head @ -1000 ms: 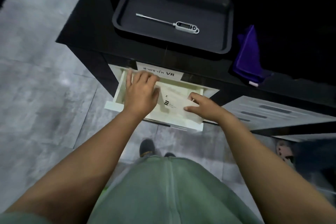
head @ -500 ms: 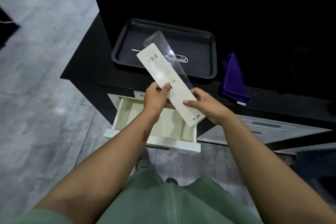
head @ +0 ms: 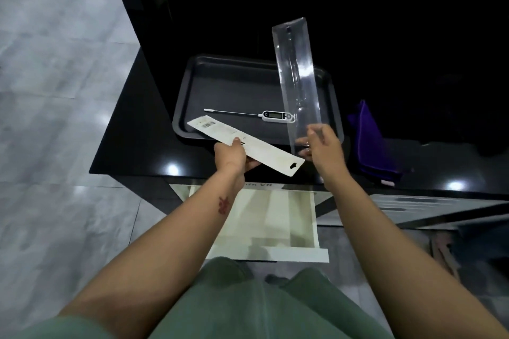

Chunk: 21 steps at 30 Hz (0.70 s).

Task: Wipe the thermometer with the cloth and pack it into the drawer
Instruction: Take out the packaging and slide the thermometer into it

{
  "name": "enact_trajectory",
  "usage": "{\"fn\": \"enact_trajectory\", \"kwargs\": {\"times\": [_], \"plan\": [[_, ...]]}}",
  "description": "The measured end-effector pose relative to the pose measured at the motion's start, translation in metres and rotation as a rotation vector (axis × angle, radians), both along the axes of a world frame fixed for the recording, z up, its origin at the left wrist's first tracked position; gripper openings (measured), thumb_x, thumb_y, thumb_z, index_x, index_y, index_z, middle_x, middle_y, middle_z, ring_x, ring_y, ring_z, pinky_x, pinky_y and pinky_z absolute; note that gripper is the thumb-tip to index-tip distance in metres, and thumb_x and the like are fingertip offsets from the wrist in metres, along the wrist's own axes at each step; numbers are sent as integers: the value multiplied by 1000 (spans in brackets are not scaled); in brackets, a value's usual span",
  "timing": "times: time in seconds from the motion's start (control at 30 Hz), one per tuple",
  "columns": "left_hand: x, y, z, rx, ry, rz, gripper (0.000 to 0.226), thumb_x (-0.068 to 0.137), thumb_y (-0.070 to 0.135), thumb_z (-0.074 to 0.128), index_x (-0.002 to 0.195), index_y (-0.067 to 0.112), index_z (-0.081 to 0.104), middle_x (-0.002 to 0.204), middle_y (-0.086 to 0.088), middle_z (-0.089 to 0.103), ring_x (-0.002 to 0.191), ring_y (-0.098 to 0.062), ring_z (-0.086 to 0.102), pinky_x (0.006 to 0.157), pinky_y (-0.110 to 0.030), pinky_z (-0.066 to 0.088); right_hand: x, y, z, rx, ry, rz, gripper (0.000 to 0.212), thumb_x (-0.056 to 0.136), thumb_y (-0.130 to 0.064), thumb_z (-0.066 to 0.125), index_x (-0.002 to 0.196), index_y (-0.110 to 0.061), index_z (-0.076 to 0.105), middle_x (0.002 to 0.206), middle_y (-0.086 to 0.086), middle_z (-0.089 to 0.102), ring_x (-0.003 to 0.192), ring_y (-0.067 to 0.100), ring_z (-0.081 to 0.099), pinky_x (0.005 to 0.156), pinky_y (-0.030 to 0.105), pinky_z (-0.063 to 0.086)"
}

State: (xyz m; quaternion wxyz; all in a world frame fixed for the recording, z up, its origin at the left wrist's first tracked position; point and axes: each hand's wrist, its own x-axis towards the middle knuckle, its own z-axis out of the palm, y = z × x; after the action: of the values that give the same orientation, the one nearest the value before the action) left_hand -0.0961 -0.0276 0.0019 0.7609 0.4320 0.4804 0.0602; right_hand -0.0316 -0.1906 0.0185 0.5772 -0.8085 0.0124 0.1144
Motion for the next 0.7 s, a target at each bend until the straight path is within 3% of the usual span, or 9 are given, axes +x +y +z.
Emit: {"fn": "enact_trajectory", "kwargs": {"times": [0.1, 0.2, 0.3, 0.4, 0.53, 0.57, 0.63, 0.7], "plan": [[10, 4, -1, -29, 15, -72, 31, 100, 15, 43, 129, 5, 48, 117, -15, 67, 89, -27, 70, 43, -30, 55, 6, 7, 0, -63, -40, 14, 17, 102, -16, 44, 113, -12, 56, 101, 11, 70, 76, 11, 63, 67, 23, 57], [17, 5, 6, -46, -6, -211, 36, 97, 9, 32, 128, 3, 50, 110, -18, 69, 72, -29, 74, 49, -31, 57, 14, 13, 2, -156, -149, -35, 14, 100, -23, 46, 106, -26, 57, 89, -5, 71, 82, 15, 68, 83, 44, 57], [23, 9, 11, -29, 29, -259, 39, 95, 7, 28, 121, -3, 56, 95, -22, 70, 55, -28, 72, 47, -29, 56, 25, 18, 11, -241, -240, -75, 16, 100, -26, 44, 111, -24, 56, 92, -8, 71, 83, 18, 68, 78, 37, 54], [25, 10, 18, -14, 92, -391, 37, 101, 11, 28, 115, -8, 57, 79, -22, 65, 58, -30, 68, 40, -30, 55, 38, 25, 12, -251, -241, 33, 15, 99, -26, 46, 109, -27, 57, 88, -8, 72, 76, 17, 68, 74, 38, 55], [40, 11, 24, 142, 115, -421, 47, 103, 44, 33, 103, 1, 51, 70, -17, 64, 51, -28, 63, 41, -28, 53, 49, 39, 6, -123, -83, 212, 11, 98, -15, 50, 95, -25, 53, 81, 1, 71, 68, 15, 67, 57, 28, 52], [46, 13, 24, 182, 73, -365, 50, 100, 52, 35, 97, 5, 52, 76, -15, 65, 55, -28, 64, 46, -30, 55, 51, 42, 7, -108, -42, 252, 13, 98, -12, 50, 91, -23, 52, 81, 5, 70, 61, 14, 64, 53, 23, 49], [58, 18, 24, 248, -36, -280, 45, 95, 60, 41, 87, 16, 50, 88, -7, 63, 74, -27, 66, 71, -39, 60, 55, 46, 11, -93, 66, 337, 17, 98, -9, 49, 86, -21, 51, 80, 13, 69, 51, 15, 57, 46, 19, 43], [65, 21, 25, 242, -115, -256, 33, 98, 51, 45, 84, 21, 50, 93, -4, 60, 88, -25, 61, 86, -42, 53, 59, 48, 16, -114, 181, 453, 14, 100, -12, 49, 87, -17, 51, 81, 15, 69, 48, 20, 51, 40, 15, 39]]}}
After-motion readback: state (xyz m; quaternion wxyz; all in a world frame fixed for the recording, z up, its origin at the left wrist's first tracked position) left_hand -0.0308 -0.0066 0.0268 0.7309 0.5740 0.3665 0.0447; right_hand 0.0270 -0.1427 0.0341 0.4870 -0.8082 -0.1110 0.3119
